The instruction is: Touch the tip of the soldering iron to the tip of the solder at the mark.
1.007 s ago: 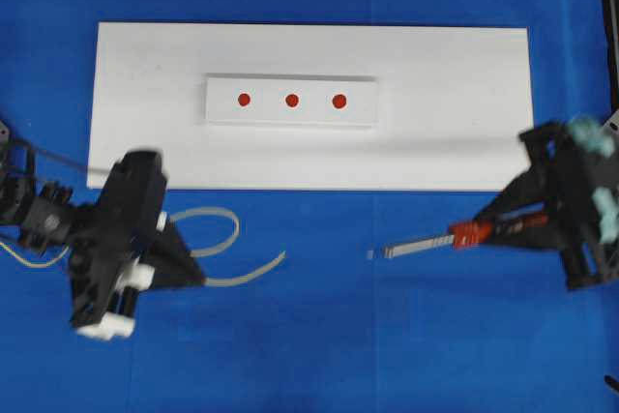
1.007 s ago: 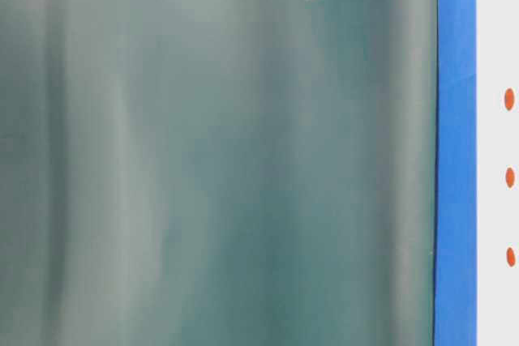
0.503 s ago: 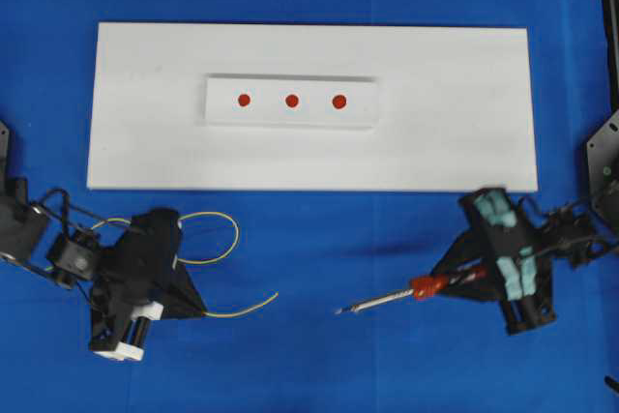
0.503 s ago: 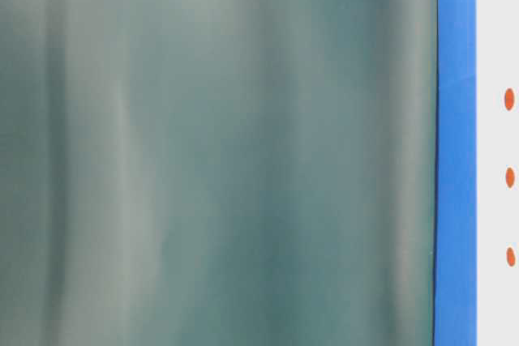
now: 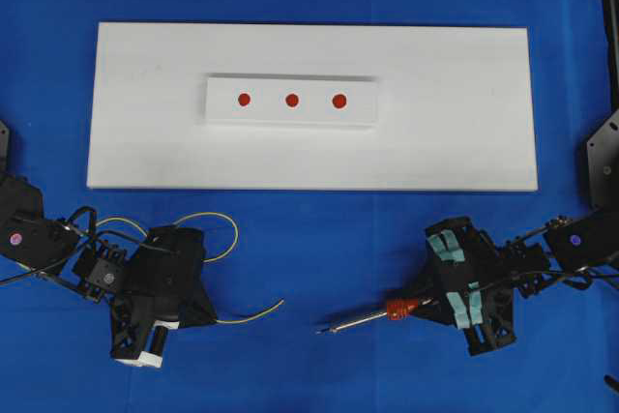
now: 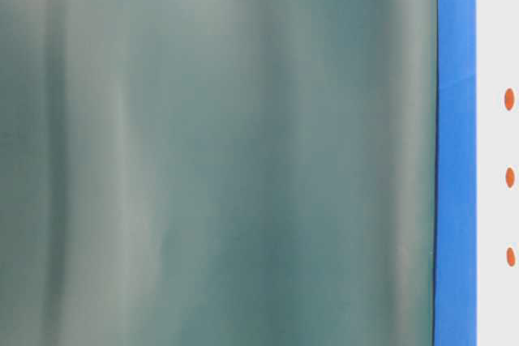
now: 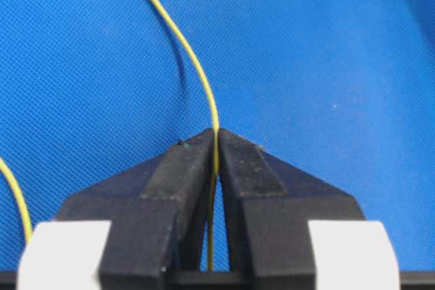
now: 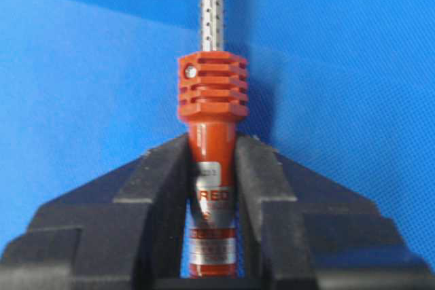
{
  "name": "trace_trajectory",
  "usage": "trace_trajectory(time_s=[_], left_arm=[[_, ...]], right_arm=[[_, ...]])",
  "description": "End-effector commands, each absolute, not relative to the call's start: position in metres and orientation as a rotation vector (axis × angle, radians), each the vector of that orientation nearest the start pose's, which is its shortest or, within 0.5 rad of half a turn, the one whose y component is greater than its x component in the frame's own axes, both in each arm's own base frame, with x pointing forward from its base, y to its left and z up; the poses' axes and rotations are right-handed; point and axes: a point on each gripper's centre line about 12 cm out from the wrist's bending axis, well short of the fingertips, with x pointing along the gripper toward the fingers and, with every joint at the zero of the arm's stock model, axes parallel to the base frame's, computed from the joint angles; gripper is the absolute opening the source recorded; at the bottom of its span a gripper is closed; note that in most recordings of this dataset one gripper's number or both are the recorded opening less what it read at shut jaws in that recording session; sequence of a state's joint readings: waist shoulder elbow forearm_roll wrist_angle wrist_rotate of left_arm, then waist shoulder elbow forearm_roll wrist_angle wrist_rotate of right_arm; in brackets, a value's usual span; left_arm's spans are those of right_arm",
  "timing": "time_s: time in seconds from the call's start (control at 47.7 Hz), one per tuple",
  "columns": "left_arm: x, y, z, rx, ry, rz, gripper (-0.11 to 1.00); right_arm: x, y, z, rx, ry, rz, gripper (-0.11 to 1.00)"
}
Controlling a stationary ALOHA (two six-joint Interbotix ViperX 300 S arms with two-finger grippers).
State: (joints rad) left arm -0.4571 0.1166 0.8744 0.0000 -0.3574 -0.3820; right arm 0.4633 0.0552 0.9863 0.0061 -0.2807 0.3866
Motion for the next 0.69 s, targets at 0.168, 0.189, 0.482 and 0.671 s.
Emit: trace_trajectory(time_s=[0.168, 0.189, 0.482, 0.671], left_arm=[[0.323, -0.162, 0.111, -0.225, 0.657, -0.333, 0.33], [0.323, -0.161, 0.112, -0.224, 0.658, -0.333, 0.41], [0.315, -0.152, 0.152, -0.203, 0.639, -0.332, 0.81], [0.306, -0.134, 0.189, -0.159, 0.585, -0.324, 0.78]], right_arm=[[0.287, 0.142, 0.091, 0.201, 0.790, 0.290, 0.41], [0.287, 0.142, 0.091, 0.203, 0.789, 0.288, 0.47], [0.283, 0.127, 0.134, 0.203, 0.734, 0.277, 0.84], [0.272, 0.101, 0.185, 0.173, 0.627, 0.260, 0.86]])
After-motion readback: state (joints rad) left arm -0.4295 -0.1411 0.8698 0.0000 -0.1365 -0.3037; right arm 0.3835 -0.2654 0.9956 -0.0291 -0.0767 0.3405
